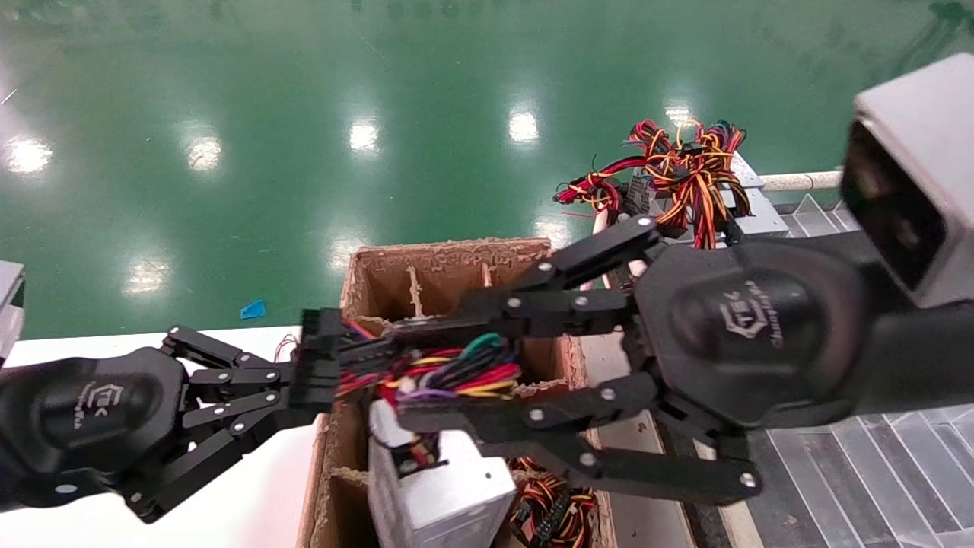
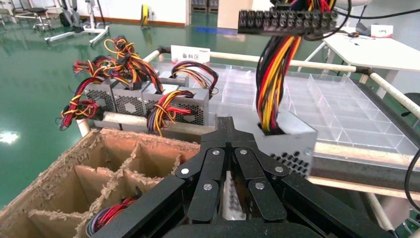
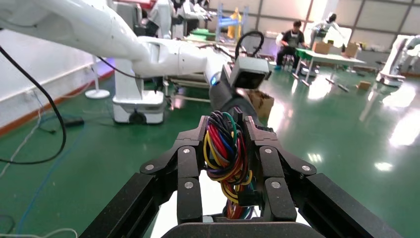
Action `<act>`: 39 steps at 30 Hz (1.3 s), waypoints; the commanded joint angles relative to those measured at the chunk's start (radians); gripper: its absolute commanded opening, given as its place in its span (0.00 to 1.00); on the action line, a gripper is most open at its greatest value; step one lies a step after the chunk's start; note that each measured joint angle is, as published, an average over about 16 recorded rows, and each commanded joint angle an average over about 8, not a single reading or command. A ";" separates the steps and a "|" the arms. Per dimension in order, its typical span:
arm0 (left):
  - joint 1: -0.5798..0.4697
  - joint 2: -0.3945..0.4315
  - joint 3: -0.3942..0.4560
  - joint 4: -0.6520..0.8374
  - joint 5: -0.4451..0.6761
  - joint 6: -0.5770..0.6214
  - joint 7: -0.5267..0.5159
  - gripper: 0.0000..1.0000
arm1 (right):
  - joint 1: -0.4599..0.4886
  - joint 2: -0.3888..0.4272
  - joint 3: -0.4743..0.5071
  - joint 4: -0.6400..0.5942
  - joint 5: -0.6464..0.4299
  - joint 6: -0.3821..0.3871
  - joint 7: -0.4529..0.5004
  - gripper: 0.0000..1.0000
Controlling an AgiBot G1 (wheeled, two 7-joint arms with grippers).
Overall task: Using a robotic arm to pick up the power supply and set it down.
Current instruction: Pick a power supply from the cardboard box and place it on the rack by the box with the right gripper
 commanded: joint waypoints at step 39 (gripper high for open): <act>0.000 0.000 0.000 0.000 0.000 0.000 0.000 0.00 | 0.344 0.436 -0.014 -0.015 -0.282 -0.001 0.115 0.00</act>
